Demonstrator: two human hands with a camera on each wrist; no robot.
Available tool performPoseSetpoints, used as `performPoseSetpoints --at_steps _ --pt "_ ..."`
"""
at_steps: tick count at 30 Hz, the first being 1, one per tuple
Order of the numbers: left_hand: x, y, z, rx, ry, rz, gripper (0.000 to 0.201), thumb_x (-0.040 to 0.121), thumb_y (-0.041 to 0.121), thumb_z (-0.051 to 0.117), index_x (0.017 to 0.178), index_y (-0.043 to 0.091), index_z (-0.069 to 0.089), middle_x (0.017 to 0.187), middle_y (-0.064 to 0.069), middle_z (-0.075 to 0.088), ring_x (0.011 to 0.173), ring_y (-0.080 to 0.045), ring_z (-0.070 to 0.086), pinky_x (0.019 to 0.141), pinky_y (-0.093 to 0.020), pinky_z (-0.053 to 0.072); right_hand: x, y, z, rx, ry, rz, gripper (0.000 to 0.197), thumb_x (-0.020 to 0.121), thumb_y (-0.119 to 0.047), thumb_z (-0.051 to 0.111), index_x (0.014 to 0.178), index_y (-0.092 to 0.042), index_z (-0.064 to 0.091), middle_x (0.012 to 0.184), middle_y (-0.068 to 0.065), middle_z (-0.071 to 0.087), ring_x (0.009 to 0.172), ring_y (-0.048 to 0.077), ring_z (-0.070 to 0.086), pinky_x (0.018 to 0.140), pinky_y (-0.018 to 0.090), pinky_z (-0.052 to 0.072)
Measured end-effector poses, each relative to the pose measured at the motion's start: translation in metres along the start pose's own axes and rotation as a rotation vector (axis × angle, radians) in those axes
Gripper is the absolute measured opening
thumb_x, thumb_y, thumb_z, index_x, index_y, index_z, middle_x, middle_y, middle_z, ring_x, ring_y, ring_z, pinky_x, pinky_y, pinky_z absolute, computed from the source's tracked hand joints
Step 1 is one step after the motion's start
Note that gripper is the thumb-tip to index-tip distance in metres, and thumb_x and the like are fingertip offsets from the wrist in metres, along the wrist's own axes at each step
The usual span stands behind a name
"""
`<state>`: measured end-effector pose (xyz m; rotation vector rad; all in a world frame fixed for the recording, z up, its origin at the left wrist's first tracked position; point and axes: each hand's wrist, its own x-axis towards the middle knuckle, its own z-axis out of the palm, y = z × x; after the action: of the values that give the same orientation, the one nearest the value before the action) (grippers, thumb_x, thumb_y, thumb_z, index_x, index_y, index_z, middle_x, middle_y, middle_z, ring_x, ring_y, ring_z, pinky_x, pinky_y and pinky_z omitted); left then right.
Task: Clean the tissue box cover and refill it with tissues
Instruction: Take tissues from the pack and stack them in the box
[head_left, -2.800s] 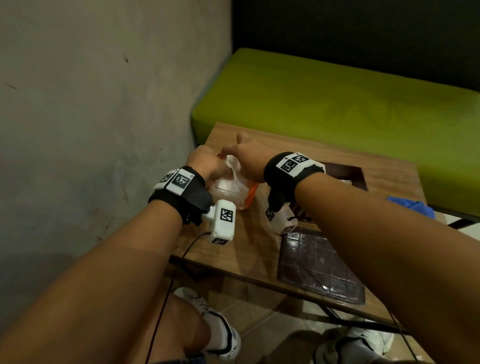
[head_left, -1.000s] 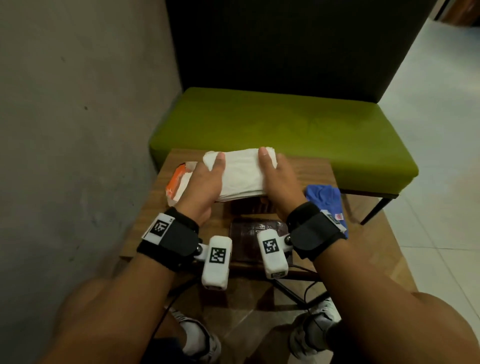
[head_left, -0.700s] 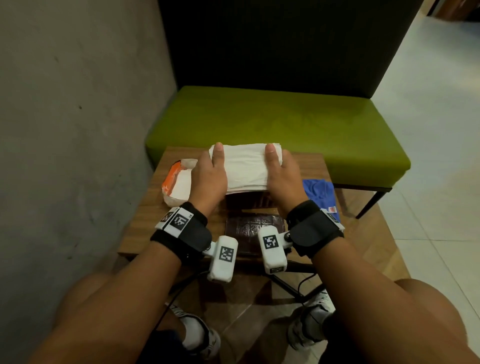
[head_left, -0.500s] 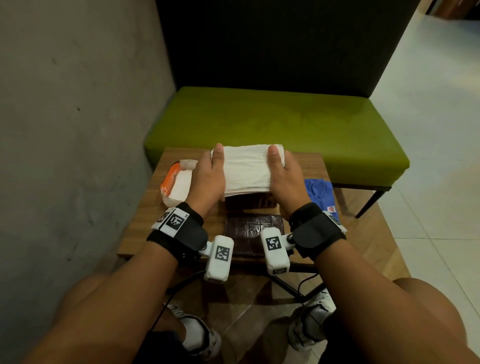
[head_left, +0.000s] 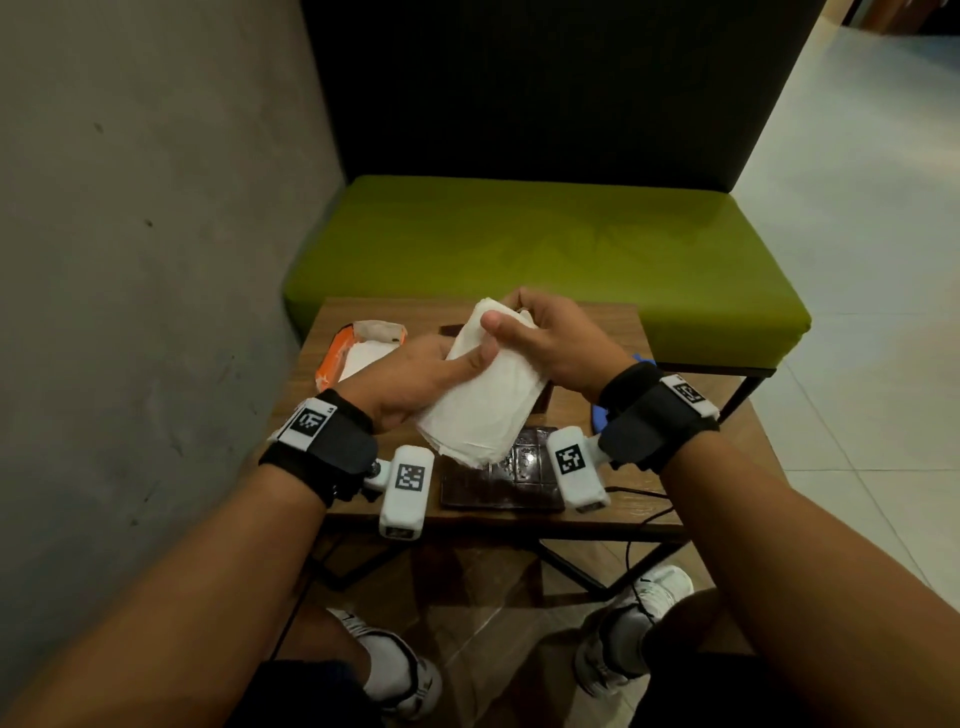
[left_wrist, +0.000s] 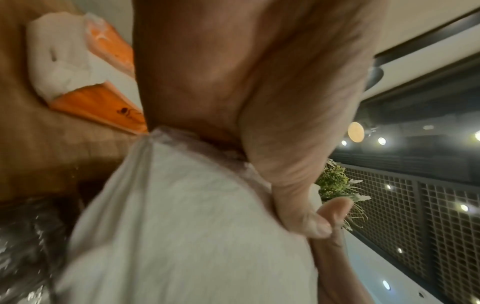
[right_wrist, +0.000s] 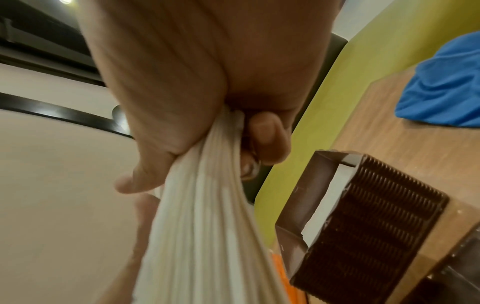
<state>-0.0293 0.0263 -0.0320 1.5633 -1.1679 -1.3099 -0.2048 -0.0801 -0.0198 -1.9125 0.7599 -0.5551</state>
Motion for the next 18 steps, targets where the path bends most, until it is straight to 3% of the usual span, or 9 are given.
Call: performPoseSetpoints --at_steps 2,4,7,10,13,15,18 --pt "0.003 -0.006 0.005 -0.084 0.09 0.023 0.043 0.106 0.046 0.06 0.117 0.007 0.074 0.111 -0.008 0.084 0.104 -0.024 0.08 0.082 -0.033 0.066 0.0 0.002 0.001 0.056 0.141 0.019 0.03 0.106 -0.042 0.06 0.096 -0.015 0.059 0.086 0.0 0.066 0.07 0.012 0.063 0.06 0.026 0.052" --pt "0.004 -0.006 0.012 -0.146 0.208 0.072 0.036 0.108 0.045 0.06 0.115 0.013 0.075 0.11 -0.005 0.084 0.102 -0.02 0.081 0.076 -0.027 0.064 -0.002 0.004 0.008 0.176 0.306 0.082 0.04 0.106 -0.054 0.053 0.098 -0.015 0.058 0.086 -0.005 0.062 0.071 0.01 0.061 0.063 0.029 0.052" --pt "0.009 -0.006 0.024 -0.223 0.349 0.133 0.025 0.107 0.043 0.062 0.112 0.022 0.075 0.109 -0.003 0.084 0.098 -0.015 0.082 0.081 -0.029 0.065 -0.007 0.011 0.029 0.312 0.341 0.168 0.058 0.097 -0.068 0.058 0.128 -0.019 0.054 0.114 -0.008 0.067 0.102 0.01 0.069 0.085 0.031 0.06" --pt "0.011 -0.004 0.04 -0.229 0.442 0.158 0.021 0.108 0.043 0.063 0.102 0.026 0.074 0.103 0.0 0.083 0.094 -0.016 0.082 0.083 -0.038 0.067 -0.009 0.018 0.05 0.247 0.374 0.101 0.07 0.093 -0.069 0.064 0.141 -0.02 0.051 0.129 -0.004 0.067 0.114 0.011 0.068 0.091 0.031 0.059" --pt "0.01 -0.009 0.044 -0.25 0.479 0.155 0.024 0.11 0.043 0.059 0.102 0.025 0.073 0.101 0.0 0.083 0.09 -0.013 0.081 0.085 -0.042 0.066 -0.007 0.021 0.056 0.213 0.466 0.094 0.037 0.109 -0.046 0.053 0.121 -0.012 0.055 0.106 -0.002 0.067 0.093 0.012 0.064 0.081 0.036 0.053" --pt "0.009 -0.013 0.045 -0.215 0.482 0.135 0.032 0.109 0.05 0.058 0.101 0.023 0.074 0.102 -0.005 0.083 0.095 -0.022 0.081 0.092 -0.052 0.065 -0.007 0.025 0.056 0.23 0.521 0.101 0.027 0.114 -0.037 0.044 0.105 -0.014 0.055 0.09 -0.006 0.06 0.079 0.01 0.055 0.076 0.037 0.047" --pt "0.006 -0.017 0.047 -0.203 0.497 0.133 0.035 0.106 0.056 0.059 0.101 0.026 0.075 0.105 -0.002 0.084 0.102 -0.025 0.08 0.097 -0.057 0.063 -0.009 0.023 0.057 0.328 0.551 0.142 0.04 0.112 -0.05 0.038 0.108 -0.017 0.061 0.1 -0.003 0.067 0.094 0.014 0.065 0.089 0.042 0.055"
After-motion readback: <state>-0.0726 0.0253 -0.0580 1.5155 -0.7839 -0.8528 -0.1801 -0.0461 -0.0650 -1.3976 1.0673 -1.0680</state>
